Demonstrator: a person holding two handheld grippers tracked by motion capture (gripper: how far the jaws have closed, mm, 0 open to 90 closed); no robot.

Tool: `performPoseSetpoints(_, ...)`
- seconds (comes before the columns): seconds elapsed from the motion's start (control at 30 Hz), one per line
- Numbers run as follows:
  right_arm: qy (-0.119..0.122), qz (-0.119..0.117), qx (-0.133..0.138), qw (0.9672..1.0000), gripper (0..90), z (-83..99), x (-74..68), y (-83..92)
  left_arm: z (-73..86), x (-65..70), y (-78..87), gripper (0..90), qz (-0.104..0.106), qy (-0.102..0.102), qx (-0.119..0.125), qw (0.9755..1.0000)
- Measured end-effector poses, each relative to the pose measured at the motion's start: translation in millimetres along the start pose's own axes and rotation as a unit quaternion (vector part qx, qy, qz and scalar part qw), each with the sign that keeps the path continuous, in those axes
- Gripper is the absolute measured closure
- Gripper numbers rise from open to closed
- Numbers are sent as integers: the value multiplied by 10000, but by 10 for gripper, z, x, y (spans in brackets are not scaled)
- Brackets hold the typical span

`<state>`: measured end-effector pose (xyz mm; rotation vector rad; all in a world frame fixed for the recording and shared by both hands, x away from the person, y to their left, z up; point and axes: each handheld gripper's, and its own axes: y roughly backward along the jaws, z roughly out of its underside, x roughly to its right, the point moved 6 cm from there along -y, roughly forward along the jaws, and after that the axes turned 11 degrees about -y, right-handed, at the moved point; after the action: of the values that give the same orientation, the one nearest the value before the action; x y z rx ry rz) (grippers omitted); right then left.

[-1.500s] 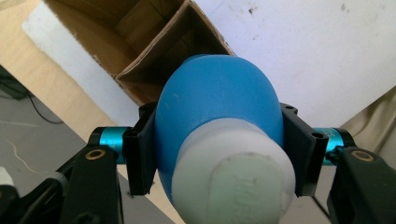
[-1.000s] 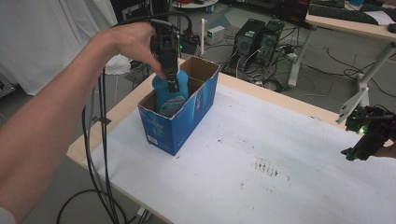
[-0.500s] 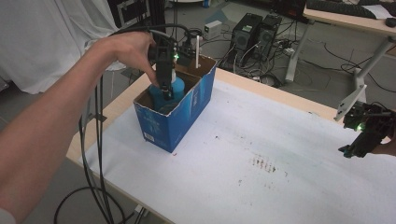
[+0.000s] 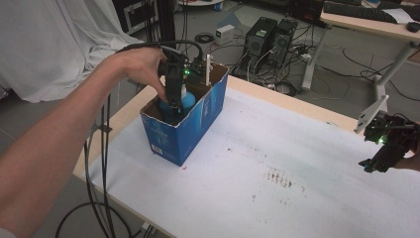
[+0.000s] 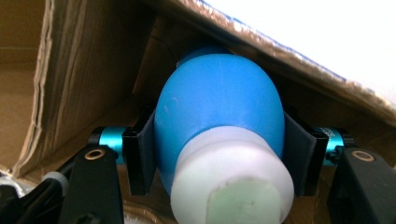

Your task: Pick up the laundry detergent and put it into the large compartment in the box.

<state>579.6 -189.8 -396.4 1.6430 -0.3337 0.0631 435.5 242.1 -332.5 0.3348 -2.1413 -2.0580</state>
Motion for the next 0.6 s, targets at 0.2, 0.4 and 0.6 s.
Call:
performPoseSetpoints(0.2, 14, -10, 19, 10000, 122, -4, 6, -10, -13, -10, -8, 381, 6, 43, 41, 10000)
performPoseSetpoints(0.4, -11, -16, 8, 10000, 122, -1, -3, -19, -5, -19, -16, 380, 18, 46, 115, 9999)
performPoseSetpoints(0.6, -11, -30, 14, 10000, 122, 4, 3, -27, -28, -11, -23, 378, -34, 9, 65, 10000)
